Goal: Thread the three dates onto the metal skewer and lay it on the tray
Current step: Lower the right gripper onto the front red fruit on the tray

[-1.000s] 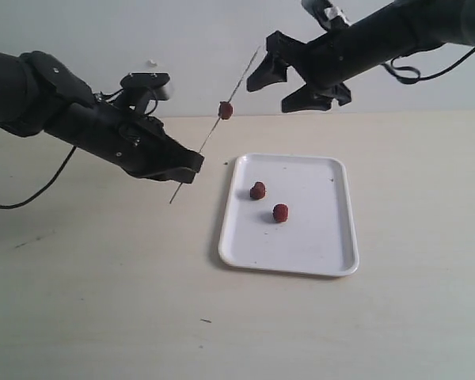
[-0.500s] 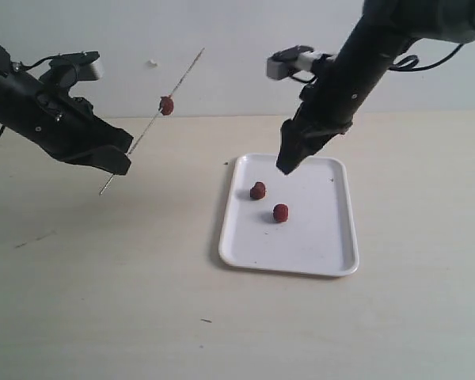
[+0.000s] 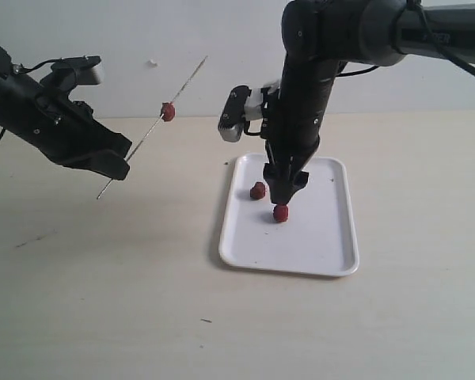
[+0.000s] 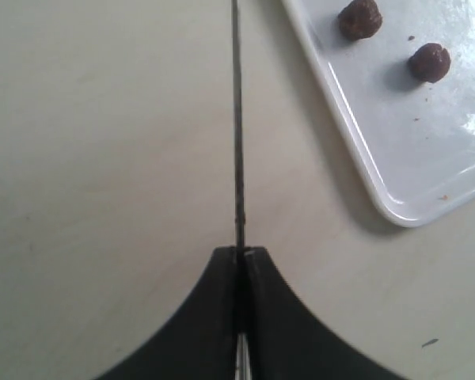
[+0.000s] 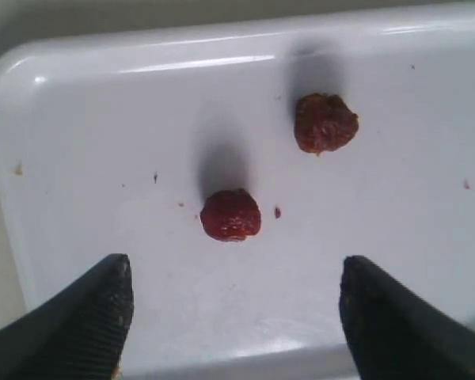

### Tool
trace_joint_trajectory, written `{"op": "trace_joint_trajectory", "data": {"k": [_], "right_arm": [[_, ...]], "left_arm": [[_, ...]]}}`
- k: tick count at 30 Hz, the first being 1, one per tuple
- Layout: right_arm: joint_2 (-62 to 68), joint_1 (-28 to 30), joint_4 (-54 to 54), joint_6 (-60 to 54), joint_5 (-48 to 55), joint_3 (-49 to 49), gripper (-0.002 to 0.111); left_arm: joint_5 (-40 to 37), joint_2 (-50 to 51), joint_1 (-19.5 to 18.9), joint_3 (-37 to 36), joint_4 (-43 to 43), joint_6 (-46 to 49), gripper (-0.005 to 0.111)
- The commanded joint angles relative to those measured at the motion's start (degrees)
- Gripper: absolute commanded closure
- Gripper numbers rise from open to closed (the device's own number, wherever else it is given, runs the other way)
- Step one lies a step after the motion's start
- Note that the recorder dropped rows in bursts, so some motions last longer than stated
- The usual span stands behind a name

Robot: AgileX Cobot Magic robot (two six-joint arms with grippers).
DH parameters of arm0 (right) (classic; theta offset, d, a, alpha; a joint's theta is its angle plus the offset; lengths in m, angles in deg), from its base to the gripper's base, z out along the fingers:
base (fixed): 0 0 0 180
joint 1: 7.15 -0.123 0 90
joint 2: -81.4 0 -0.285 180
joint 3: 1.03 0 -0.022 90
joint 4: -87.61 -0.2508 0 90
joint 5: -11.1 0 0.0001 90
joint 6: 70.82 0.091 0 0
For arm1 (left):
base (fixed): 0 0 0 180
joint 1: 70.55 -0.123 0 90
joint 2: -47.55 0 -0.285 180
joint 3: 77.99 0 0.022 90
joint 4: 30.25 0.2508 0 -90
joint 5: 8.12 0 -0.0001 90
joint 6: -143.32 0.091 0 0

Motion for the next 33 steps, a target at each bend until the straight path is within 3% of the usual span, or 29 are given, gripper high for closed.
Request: {"op": "trace_joint_trajectory", "data": {"k": [1, 22, 33], "right_arm": [[2.9, 0.0, 0.3, -0.6, -1.1, 0.0, 0.038], [7.2, 0.0, 1.4, -1.3, -4.0, 0.0, 0.038], [7.3, 0.0, 1.8, -1.3, -3.6, 0.0, 0.045]], "left_arm": [[-0.3, -0.5, -0.1, -0.1, 0.2, -0.4, 0.107], [-0.3, -0.5, -0.1, -0.1, 0.2, -0.4, 0.107], [-0.3, -0.5, -0.1, -0.1, 0.2, -0.4, 0.107]]}}
